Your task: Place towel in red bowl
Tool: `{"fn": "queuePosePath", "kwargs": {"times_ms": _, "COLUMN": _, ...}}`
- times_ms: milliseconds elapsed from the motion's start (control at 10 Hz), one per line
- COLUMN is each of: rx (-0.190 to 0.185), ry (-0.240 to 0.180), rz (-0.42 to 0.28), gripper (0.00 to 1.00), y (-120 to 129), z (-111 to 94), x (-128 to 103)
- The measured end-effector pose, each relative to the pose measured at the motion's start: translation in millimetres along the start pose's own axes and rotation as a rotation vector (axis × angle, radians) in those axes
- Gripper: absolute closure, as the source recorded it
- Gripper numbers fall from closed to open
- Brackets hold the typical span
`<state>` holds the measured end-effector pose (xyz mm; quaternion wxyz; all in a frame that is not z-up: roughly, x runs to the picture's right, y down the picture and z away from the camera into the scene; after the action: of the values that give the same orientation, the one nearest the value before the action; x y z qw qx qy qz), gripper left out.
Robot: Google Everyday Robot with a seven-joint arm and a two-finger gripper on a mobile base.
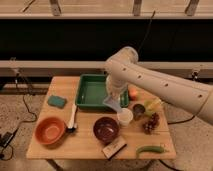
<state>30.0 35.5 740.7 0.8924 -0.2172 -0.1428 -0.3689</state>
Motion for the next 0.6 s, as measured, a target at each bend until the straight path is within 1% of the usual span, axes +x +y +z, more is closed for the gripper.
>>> {"fn": "queuePosePath", "kwargs": {"times_ms": 100, "rx": 0.01, "ry": -0.015, "rz": -0.038, "gripper": 1.0, "y": -19.8, "z": 3.8, "x": -9.3}}
{"fn": "queuePosePath", "kwargs": {"times_ms": 300, "rx": 0.03, "ry": -0.036, "rz": -0.105, "gripper": 1.0, "y": -48.7, "z": 7.0, "x": -27.1}}
{"fn": "queuePosePath", "kwargs": {"times_ms": 400, "rx": 0.038, "ry": -0.05, "rz": -0.145, "gripper": 1.0, "y": -60.7, "z": 8.3, "x": -38.8}}
{"fn": "queuePosePath", "kwargs": {"times_ms": 600, "rx": 0.053, "ry": -0.082, "rz": -0.213, "gripper": 1.0, "y": -74.1, "z": 9.5, "x": -60.7}}
